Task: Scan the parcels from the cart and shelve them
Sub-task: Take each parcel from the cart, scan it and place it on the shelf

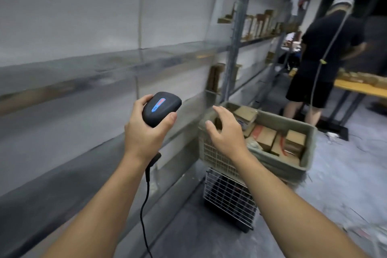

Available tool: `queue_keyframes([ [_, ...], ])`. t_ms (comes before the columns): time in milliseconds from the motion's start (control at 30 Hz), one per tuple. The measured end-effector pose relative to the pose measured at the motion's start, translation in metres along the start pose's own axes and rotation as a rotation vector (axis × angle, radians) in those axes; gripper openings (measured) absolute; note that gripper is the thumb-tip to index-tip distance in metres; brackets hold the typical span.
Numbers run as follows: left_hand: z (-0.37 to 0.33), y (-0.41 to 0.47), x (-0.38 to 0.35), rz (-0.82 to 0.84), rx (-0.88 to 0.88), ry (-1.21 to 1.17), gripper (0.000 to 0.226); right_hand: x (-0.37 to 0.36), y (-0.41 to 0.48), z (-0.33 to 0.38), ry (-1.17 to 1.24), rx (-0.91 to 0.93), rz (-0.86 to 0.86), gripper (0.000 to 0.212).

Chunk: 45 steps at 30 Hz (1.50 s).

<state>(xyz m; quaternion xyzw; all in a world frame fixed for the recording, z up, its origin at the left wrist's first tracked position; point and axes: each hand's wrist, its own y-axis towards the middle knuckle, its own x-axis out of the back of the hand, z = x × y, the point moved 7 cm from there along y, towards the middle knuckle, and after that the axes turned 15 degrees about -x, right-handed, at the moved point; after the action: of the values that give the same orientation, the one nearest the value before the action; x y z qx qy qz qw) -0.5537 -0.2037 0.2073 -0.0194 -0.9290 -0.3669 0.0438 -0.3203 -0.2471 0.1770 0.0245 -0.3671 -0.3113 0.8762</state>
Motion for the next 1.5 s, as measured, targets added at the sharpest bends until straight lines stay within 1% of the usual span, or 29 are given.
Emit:
queue_keyframes([
  [67, 0.008, -0.002, -0.031, 0.055, 0.016, -0.025, 0.06, 0.011, 0.003, -0.033, -0.021, -0.066, -0.028, 0.054],
  [233, 0.035, 0.001, -0.102, 0.16, 0.068, -0.085, 0.051, 0.031, 0.011, -0.102, -0.051, -0.214, -0.069, 0.053],
  [433, 0.078, 0.011, -0.187, 0.279, 0.096, -0.148, 0.062, 0.043, 0.038, -0.169, -0.073, -0.354, -0.134, 0.05],
  [633, 0.124, 0.037, -0.277, 0.403, 0.159, -0.23, 0.066, 0.049, 0.092, -0.219, -0.06, -0.502, -0.171, 0.051],
  [767, 0.145, 0.06, -0.331, 0.472, 0.15, -0.257, 0.062, 0.053, 0.124, -0.248, -0.079, -0.563, -0.224, 0.052],
  [867, 0.155, 0.067, -0.365, 0.535, 0.152, -0.284, 0.061, 0.057, 0.139, -0.27, -0.051, -0.626, -0.249, 0.054],
  [967, 0.165, 0.069, -0.393, 0.577, 0.174, -0.291, 0.064, 0.064, 0.155, -0.29, -0.029, -0.673, -0.273, 0.053],
  [1167, 0.18, 0.071, -0.454, 0.646, 0.21, -0.29, 0.06, 0.08, 0.191, -0.342, -0.019, -0.722, -0.302, 0.054],
  [1333, 0.197, 0.075, -0.518, 0.655, 0.24, -0.262, 0.054, 0.093, 0.231, -0.398, 0.017, -0.759, -0.294, 0.055],
  [1500, 0.214, 0.071, -0.58, 0.648, 0.27, -0.2, 0.06, 0.102, 0.275, -0.463, 0.01, -0.814, -0.249, 0.055],
])
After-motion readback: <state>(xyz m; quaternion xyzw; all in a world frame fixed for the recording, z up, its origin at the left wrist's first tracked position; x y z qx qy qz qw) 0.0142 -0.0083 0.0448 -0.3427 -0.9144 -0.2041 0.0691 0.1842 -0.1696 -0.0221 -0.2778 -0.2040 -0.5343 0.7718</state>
